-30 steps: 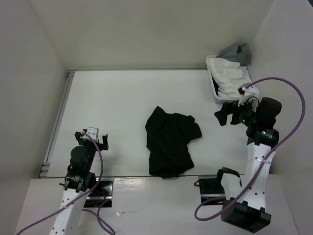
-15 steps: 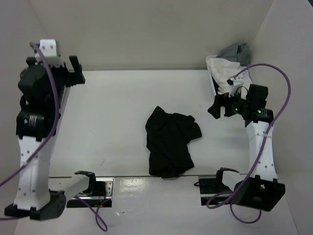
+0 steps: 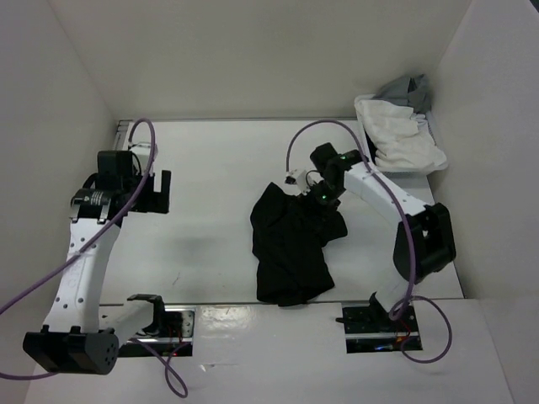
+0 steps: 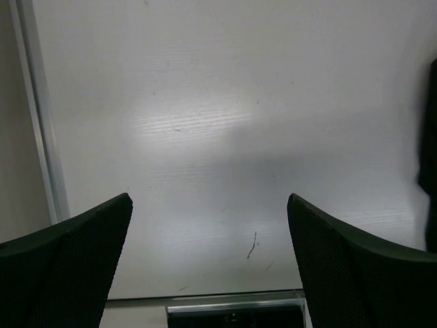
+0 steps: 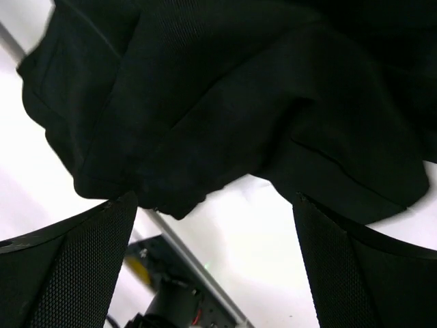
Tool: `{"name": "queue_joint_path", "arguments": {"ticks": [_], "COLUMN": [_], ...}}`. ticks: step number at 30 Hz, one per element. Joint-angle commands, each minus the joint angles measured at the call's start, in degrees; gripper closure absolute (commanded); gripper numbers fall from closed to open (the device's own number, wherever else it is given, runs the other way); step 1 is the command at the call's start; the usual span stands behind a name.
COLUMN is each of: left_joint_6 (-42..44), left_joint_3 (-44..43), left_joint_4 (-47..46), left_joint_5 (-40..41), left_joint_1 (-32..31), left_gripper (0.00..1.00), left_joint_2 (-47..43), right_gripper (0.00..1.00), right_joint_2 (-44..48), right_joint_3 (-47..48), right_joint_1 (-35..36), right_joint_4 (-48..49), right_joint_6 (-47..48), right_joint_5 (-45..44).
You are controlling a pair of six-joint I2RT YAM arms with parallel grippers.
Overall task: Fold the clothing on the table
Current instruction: Flatten the skirt out
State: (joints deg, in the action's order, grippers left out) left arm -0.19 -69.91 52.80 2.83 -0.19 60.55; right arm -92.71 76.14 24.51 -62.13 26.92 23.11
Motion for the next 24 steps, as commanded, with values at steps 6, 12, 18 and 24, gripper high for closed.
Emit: {"name": "queue_joint_path", "arguments": {"ticks": [6, 12, 18, 24], "left_joint_6": [0.00, 1.86, 2.38, 2.38], "left_joint_3": [4.16, 8.03, 9.97, 11.11], "left_joint_4": [-6.29, -8.32, -10.26, -11.31], "left_joint_5": [-13.19, -20.67, -22.69, -23.22], "left_joint_1": [4.92, 10.11, 12.49, 13.54], "left_gripper": [0.00, 0.00, 0.00, 0.00], "left_joint_2": [-9.31, -11.50, -13.71, -12.40], "right_gripper": [0.01, 0.24, 1.00, 1.00], "right_joint_2": [-10.91, -19.69, -30.95, -33.33], "right_joint_3": [-0.19, 1.02, 13.75, 35.54], "right_joint_1": [1.50, 2.03, 3.79, 4.32], "right_joint_4": [-1.52, 2.36, 1.31, 0.17], "right_joint_6": [3.32, 3.32, 1.47, -2.38], "right_joint_5": [3.17, 4.48, 5.53, 5.02]}}
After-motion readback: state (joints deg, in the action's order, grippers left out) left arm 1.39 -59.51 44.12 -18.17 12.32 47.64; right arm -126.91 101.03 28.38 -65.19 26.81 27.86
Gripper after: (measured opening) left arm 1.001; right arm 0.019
